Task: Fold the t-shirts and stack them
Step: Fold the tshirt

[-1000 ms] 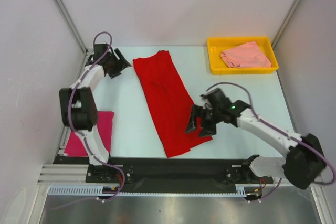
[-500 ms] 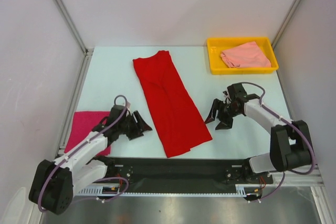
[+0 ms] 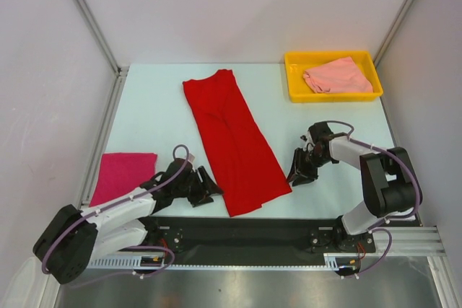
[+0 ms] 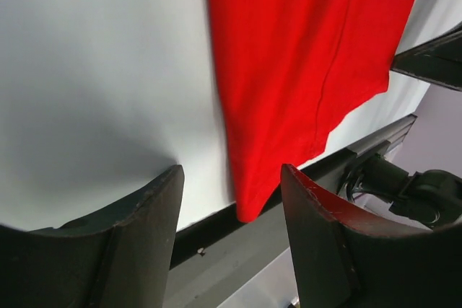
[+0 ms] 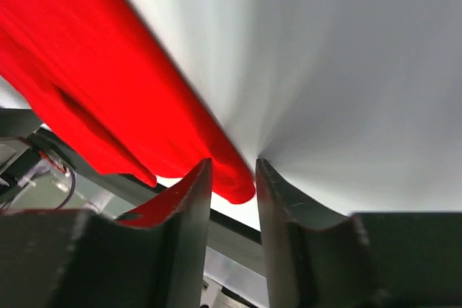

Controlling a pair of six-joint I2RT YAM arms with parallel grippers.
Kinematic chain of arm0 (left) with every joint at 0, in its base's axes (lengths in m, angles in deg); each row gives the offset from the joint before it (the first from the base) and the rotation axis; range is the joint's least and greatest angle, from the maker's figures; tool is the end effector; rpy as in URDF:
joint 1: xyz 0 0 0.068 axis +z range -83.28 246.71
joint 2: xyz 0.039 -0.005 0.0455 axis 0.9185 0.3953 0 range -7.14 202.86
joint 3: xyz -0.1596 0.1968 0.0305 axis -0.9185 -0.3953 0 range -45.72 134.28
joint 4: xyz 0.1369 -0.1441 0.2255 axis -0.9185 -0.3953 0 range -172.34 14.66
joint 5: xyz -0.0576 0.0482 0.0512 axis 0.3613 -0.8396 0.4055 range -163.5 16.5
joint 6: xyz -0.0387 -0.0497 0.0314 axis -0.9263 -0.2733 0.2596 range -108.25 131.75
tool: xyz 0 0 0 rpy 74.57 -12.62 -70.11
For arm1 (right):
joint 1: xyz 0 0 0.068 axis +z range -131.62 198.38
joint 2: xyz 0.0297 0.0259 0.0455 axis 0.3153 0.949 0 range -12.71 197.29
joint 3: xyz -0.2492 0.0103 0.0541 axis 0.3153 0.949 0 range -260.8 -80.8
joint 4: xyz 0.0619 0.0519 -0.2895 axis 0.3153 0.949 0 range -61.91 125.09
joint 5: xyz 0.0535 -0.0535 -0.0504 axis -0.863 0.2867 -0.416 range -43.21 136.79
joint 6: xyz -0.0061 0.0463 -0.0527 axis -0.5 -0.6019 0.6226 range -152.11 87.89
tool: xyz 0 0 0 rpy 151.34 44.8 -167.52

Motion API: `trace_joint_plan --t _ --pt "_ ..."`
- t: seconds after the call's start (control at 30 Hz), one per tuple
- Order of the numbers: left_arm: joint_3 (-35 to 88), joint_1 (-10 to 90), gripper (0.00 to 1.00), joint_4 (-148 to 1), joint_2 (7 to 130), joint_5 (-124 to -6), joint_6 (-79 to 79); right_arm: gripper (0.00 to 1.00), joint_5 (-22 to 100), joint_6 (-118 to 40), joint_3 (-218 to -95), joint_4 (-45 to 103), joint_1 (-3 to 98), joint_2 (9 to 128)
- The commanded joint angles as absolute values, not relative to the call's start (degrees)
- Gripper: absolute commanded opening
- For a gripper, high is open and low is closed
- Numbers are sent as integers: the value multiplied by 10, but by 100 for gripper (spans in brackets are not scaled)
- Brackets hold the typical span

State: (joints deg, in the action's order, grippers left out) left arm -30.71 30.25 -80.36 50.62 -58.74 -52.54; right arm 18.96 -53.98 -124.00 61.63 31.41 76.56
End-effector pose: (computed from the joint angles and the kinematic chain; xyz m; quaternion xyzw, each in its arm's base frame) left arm 0.1739 -0.1468 0.0750 -0.1775 0.9091 -0.3516 0.1355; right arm 0.2681 0.0897 0.0718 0.0528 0.9655 0.2548 0.0120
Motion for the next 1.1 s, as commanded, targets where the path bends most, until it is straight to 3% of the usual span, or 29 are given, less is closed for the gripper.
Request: trace_joint_plan --t 0.0,0.13,0.33,0.4,0.53,0.63,1.07 --pt "-304 271 62 -780 517 -627 -591 33 176 -521 -1234 591 335 785" --pt "-292 258 65 -829 496 -658 -595 17 174 -568 -1199 572 381 751" --pt "-312 235 69 -805 499 -654 -602 11 180 -625 -1160 551 414 656" --pt "-310 211 68 -794 516 -654 -608 13 191 -620 -1160 565 410 642" --pt "-295 176 67 -838 545 -654 -664 31 196 -618 -1158 573 394 645" --pt "-313 144 65 -840 520 -676 -722 38 201 -621 -1160 580 394 652" --pt "-314 90 57 -836 575 -673 -810 42 198 -614 -1157 568 381 689"
